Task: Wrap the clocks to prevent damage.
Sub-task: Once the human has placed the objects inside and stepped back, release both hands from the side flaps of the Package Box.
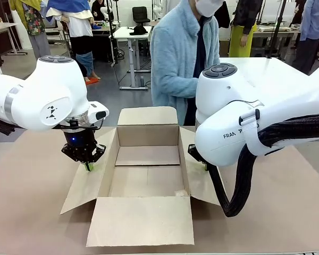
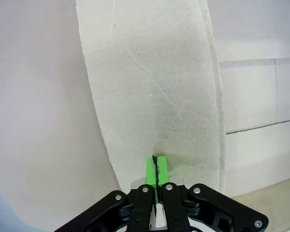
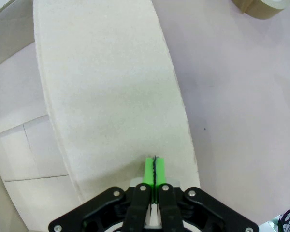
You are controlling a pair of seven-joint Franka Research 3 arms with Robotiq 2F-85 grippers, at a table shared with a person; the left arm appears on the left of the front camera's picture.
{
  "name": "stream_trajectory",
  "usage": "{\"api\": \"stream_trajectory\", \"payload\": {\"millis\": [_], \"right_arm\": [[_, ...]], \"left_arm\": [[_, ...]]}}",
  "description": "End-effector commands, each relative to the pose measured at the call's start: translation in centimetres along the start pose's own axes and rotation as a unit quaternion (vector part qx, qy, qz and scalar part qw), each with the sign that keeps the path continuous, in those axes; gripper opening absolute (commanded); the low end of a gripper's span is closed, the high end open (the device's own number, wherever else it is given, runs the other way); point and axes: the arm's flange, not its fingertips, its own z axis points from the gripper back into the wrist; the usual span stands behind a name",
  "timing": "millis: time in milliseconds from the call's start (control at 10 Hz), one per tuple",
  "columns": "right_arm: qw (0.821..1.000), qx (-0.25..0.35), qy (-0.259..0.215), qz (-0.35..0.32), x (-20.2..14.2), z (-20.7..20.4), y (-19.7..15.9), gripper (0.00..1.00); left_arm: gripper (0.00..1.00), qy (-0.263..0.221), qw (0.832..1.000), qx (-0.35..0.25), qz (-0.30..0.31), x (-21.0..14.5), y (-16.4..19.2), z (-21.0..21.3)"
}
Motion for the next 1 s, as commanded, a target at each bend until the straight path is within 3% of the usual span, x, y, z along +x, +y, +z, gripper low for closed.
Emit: {"api": "stream_trajectory", "payload": {"millis": [0,900], "right_arm": [[1.000,-0.003,-0.001,0.001,-0.08,-0.23,0.08,0.01],[1.000,-0.003,-0.001,0.001,-0.08,-0.23,0.08,0.01]], "left_arm": [[0.00,0.002,1.000,0.007,-0.005,-0.09,-0.05,-0.10],[0.00,0.002,1.000,0.007,-0.005,-0.09,-0.05,-0.10]]}}
